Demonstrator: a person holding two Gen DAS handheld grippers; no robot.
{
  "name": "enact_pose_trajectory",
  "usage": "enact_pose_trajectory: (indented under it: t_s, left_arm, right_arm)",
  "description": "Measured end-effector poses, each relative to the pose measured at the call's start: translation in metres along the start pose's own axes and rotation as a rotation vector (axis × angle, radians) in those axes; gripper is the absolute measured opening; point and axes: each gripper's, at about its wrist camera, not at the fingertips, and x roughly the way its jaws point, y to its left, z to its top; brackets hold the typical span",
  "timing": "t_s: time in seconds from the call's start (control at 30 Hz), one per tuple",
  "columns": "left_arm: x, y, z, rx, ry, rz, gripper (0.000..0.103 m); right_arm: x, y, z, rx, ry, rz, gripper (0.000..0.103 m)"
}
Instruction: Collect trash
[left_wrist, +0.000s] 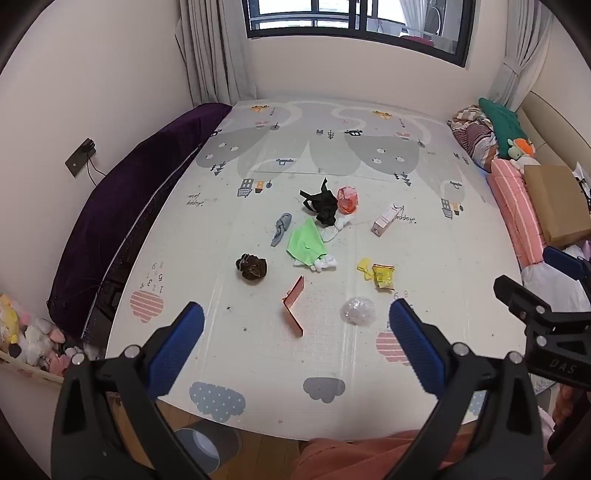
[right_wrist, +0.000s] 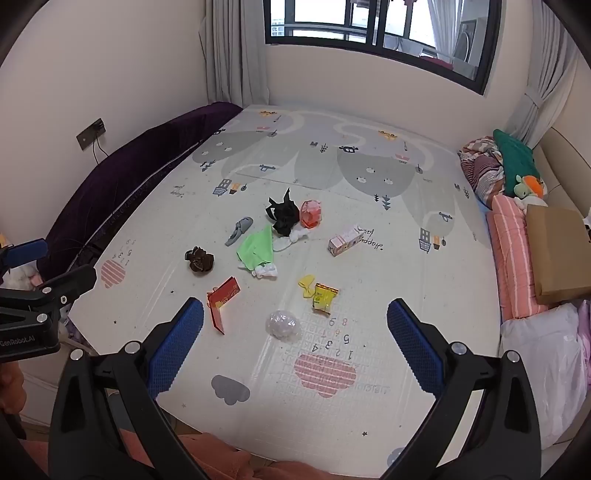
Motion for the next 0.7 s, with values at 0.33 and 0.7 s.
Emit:
enact_pose_trajectory:
  t_s: [0.33, 0.7]
  left_arm:
    - [0.0005, -0.0011, 0.0001, -0.002, 0.003, 0.001, 0.099]
    - [0.0003, 0.0006, 0.0005, -0.005, 0.000, -0.005, 0.099]
  right_arm:
    - [-0.0037, -0.0017, 0.0000, 0.000, 0.000, 0.005, 0.096]
    - [-0.0054, 0.0040, 0.0067, 0.003, -0.003, 0.006, 0.096]
